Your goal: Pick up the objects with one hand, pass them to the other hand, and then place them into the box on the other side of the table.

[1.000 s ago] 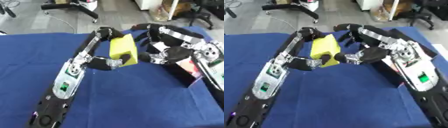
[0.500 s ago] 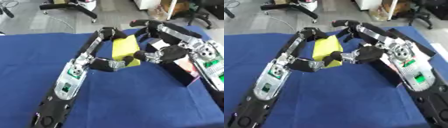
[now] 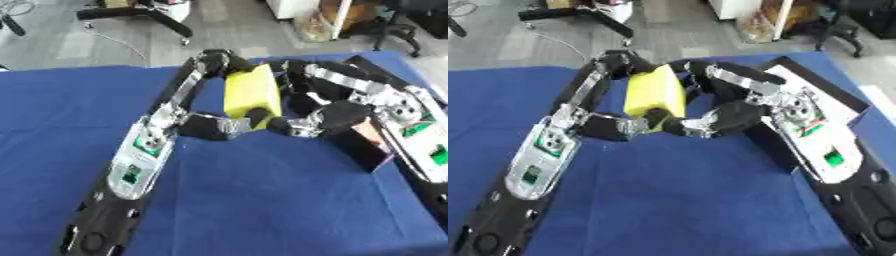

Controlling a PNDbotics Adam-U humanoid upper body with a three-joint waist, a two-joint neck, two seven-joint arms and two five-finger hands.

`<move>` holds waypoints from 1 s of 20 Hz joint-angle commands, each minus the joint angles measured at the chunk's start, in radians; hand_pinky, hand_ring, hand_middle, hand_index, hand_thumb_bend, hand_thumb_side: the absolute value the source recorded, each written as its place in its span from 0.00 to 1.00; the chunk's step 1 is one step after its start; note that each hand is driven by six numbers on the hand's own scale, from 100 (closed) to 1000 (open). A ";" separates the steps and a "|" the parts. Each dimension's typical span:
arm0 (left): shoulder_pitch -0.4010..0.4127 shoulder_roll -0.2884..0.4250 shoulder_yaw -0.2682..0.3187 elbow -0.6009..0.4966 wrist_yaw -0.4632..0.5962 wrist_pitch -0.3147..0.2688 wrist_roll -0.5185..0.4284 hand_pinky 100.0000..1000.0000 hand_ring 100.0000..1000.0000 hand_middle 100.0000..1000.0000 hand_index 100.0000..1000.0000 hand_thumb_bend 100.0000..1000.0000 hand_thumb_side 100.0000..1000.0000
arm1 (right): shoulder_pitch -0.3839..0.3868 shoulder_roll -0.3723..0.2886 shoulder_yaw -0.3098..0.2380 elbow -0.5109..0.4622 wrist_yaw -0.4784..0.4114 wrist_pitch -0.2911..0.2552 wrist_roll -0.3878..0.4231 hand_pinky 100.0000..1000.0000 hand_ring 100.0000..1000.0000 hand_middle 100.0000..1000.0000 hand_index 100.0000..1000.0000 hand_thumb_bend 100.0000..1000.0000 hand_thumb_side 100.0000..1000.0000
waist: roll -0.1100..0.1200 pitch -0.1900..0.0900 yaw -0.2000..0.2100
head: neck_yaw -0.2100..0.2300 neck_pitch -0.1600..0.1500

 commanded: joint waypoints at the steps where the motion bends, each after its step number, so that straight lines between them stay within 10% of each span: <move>1: -0.025 0.014 0.003 -0.044 0.033 0.004 0.010 0.51 0.41 0.45 0.56 0.00 0.09 | -0.018 -0.006 -0.010 0.003 -0.004 0.001 0.011 0.71 0.80 0.91 0.94 0.42 0.39 | -0.013 -0.028 -0.002 | 0.000 0.003; 20: -0.017 0.017 -0.006 -0.068 0.081 0.031 -0.018 0.51 0.41 0.45 0.57 0.01 0.08 | -0.021 -0.001 -0.018 0.014 0.012 -0.016 -0.072 0.67 0.74 0.77 0.85 0.38 0.29 | -0.011 -0.025 -0.005 | -0.001 0.005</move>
